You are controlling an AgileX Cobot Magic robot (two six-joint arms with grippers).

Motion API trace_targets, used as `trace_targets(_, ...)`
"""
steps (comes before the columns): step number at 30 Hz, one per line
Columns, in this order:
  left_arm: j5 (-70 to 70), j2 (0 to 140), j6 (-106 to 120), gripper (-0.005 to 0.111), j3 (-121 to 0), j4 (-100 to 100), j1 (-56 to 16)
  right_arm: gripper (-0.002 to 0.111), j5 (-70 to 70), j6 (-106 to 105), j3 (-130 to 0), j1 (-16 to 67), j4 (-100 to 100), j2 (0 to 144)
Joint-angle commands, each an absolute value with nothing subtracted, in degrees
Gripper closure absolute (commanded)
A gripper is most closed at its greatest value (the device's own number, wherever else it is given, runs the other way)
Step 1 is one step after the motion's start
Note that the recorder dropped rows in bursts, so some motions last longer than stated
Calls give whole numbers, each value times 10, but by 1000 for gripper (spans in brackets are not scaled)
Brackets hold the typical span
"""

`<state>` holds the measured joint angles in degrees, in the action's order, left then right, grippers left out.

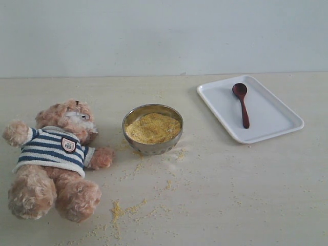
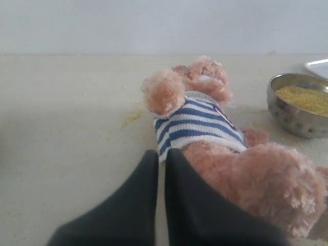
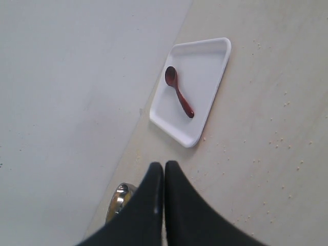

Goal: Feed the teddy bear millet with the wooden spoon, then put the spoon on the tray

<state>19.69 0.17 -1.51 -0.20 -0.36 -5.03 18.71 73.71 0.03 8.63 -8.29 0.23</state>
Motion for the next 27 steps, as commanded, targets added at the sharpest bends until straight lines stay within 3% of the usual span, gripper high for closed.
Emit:
trace_targets(1,178,0,0,102,0,-21,-52,108,184,734,0,85,-83,0)
trace_targets(14,177,0,0,102,0,-20,-52,108,213,669,0,62,-154,0)
trace_targets(17,177,0,0,102,0,-20,-52,108,206,316,0,43,-97,0)
trace_targets(18,177,0,0,102,0,-20,-52,108,194,-36,0,38,0,0)
trace_targets(20,177,0,0,102,0,-20,-52,108,191,-266,0,27,71,0)
trace_targets(27,177,0,0,102,0,-20,-52,108,188,-75,0,-32,-5,0)
